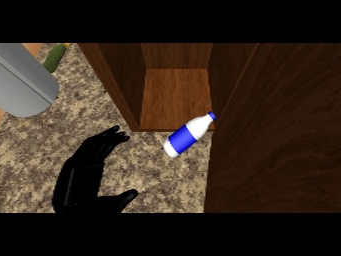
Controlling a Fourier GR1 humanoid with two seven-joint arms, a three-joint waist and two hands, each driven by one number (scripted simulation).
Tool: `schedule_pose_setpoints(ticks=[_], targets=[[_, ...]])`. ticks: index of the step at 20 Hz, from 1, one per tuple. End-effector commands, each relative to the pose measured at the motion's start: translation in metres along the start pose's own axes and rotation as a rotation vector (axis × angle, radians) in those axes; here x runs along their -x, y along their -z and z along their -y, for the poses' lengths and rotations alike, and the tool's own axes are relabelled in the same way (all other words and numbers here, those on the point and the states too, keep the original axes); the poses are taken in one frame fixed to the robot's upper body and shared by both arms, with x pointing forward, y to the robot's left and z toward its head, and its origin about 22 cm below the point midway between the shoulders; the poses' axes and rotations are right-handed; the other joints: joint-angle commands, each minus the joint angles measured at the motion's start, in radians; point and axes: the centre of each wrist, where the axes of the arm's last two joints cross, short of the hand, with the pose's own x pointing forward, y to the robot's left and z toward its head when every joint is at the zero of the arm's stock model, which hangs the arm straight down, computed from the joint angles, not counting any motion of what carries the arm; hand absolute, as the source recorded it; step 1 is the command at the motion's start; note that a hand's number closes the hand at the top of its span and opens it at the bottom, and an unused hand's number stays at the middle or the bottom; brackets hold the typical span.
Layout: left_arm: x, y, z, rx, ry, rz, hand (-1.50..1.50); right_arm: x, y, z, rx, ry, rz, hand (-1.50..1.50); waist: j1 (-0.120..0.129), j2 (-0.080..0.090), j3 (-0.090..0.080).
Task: Pick up the bottled water, place it into the cabinet and close the cabinet
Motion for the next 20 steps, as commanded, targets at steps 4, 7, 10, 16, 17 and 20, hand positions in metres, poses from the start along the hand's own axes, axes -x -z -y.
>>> schedule_pose_setpoints(ticks=[4, 7, 10, 16, 17, 20], targets=[[-0.033, -0.024, -0.039, -0.080, -0.044, 0.034, -1.50, -0.053, 0.014, -0.019, -0.196, -0.083, 0.002, 1.50, 0.010, -0.001, -0.003], [-0.036, -0.035, -0.047, -0.101, -0.072, -0.004, -1.50, -0.054, 0.021, -0.024, -0.277, -0.082, 0.031, 1.50, 0.008, -0.004, -0.005], [-0.040, -0.047, -0.056, -0.106, -0.059, -0.009, -1.50, -0.050, 0.027, -0.028, -0.336, -0.086, 0.016, 1.50, 0.014, -0.012, -0.008], [-0.067, -0.046, -0.076, -0.093, -0.050, 0.014, -1.50, -0.045, 0.034, -0.032, -0.387, -0.051, 0.024, 1.50, 0.038, -0.007, -0.012], [-0.071, -0.052, -0.085, -0.095, -0.035, 0.007, -1.50, -0.041, 0.035, -0.036, -0.346, -0.002, 0.040, 1.50, 0.047, -0.005, -0.013], [-0.076, -0.057, -0.090, -0.103, -0.043, 0.015, -1.50, -0.034, 0.038, -0.045, -0.293, 0.118, 0.083, 1.50, 0.058, 0.003, -0.012]])
